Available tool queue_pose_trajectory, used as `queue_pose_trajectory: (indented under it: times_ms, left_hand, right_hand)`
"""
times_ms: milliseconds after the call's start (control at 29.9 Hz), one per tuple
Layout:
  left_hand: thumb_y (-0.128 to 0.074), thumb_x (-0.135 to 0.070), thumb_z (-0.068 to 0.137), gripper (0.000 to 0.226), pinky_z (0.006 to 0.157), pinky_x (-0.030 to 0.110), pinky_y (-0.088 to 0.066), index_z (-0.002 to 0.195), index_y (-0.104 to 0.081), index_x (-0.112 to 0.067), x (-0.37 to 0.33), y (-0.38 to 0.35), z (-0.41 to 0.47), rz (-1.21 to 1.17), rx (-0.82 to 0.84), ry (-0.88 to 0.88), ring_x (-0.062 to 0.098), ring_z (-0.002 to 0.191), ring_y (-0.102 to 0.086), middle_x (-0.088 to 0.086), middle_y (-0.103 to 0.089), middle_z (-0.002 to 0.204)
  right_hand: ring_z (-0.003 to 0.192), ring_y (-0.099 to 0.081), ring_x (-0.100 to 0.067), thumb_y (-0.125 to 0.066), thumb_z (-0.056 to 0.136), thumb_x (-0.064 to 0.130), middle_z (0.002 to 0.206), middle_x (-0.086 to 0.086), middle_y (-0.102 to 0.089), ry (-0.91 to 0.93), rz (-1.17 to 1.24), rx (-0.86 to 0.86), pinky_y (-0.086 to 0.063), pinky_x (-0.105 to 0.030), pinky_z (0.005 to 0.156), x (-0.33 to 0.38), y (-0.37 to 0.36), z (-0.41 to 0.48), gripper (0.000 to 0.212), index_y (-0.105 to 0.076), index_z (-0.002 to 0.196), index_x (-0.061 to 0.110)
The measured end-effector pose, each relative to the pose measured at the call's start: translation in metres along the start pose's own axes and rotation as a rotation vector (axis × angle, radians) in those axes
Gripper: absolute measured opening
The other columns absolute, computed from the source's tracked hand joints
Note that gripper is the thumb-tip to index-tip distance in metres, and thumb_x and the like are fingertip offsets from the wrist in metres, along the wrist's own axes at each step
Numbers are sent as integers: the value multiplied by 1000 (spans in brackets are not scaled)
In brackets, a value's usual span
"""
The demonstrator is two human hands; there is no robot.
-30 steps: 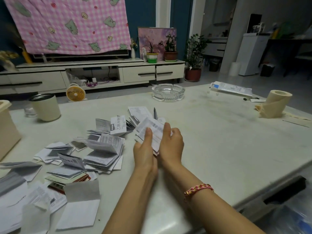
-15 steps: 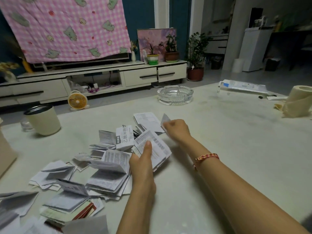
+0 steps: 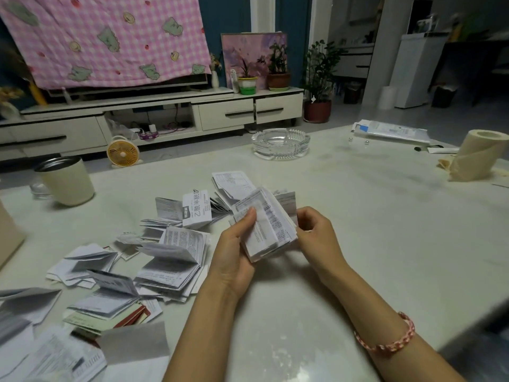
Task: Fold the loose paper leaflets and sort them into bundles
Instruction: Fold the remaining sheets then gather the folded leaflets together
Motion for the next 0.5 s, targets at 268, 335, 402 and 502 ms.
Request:
queue_pose_trajectory:
  times_ms: [268, 335, 402, 502]
  left_hand:
    - [-48, -9, 93, 17, 71, 35, -57, 92, -66, -10, 5, 1, -2, 108, -17, 19, 16, 72, -71, 4, -74, 80]
    - [-50, -9, 92, 17, 77, 37, -56, 93, -66, -11, 5, 4, 0, 134, -30, 12, 16, 77, -71, 4, -74, 85]
    - [-52, -10, 91, 16, 82, 39, -55, 96, -67, -13, 5, 10, 3, 189, -59, -11, 16, 82, -71, 3, -74, 91]
    - [-55, -9, 90, 16, 83, 35, -55, 102, -65, -11, 3, 20, 5, 293, -109, -72, 17, 85, -70, 6, -73, 96]
  right_hand:
    - [77, -62, -13, -64, 83, 3, 91, -6, -67, -40, 137, 35, -49, -17, 65, 0, -1, -7, 30, -53, 107, 17]
    - [79, -62, -13, -61, 86, 5, 90, -1, -68, -15, 119, -83, -50, -21, 69, 1, 13, -5, 15, -62, 95, 16]
    - [79, -62, -14, -56, 88, 3, 89, -2, -66, -29, 237, -190, -50, -23, 70, 0, 28, -5, 14, -60, 87, 17]
    - [70, -60, -12, -54, 89, 2, 82, -1, -63, 23, 335, -185, -49, -21, 58, 9, 34, -8, 16, -57, 83, 16]
Point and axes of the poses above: each hand's wrist, its own z-axis towards the middle knuckle, its own y-axis out of the back of the hand, x = y × z, the point moved 10 cm from there along z, towards the middle knuckle
